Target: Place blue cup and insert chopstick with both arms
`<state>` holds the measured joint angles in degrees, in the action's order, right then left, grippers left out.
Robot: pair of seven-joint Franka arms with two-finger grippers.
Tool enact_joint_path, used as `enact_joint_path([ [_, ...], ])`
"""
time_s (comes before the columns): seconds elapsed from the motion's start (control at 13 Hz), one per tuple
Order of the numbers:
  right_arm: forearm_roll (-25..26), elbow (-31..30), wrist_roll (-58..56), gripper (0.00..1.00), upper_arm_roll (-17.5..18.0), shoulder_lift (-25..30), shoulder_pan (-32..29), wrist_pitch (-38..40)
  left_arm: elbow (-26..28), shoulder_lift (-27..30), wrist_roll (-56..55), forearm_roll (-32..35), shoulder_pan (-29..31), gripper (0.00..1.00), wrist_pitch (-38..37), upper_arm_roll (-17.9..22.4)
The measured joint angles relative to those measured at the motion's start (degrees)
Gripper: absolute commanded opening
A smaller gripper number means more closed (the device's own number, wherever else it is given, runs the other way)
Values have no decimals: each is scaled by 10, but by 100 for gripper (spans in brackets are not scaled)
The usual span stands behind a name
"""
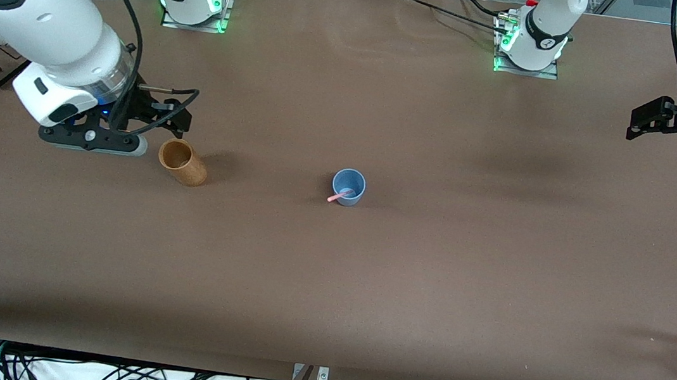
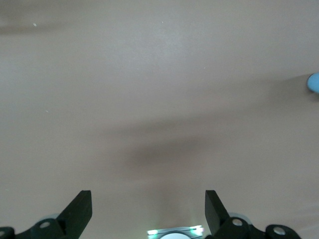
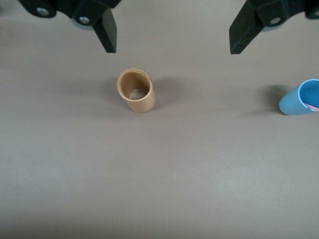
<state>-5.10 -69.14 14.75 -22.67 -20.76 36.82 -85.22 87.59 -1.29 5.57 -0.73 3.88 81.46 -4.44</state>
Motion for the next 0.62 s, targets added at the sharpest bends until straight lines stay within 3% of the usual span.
enact_joint_path([
  [0.23,-1,-20,-40,100,-25,13,-2,1,8,0,-1,-8,-3,100,2,17],
  [0.38,-2,-44,-60,100,-23,34,-25,1,12,-5,-3,-10,-6,100,4,17],
  [0.46,-2,-65,-68,100,2,54,-58,1,12,-8,-4,-11,-7,100,4,17],
  [0.62,6,-116,-77,100,94,109,-160,1,12,-10,-6,-11,-7,100,5,18],
])
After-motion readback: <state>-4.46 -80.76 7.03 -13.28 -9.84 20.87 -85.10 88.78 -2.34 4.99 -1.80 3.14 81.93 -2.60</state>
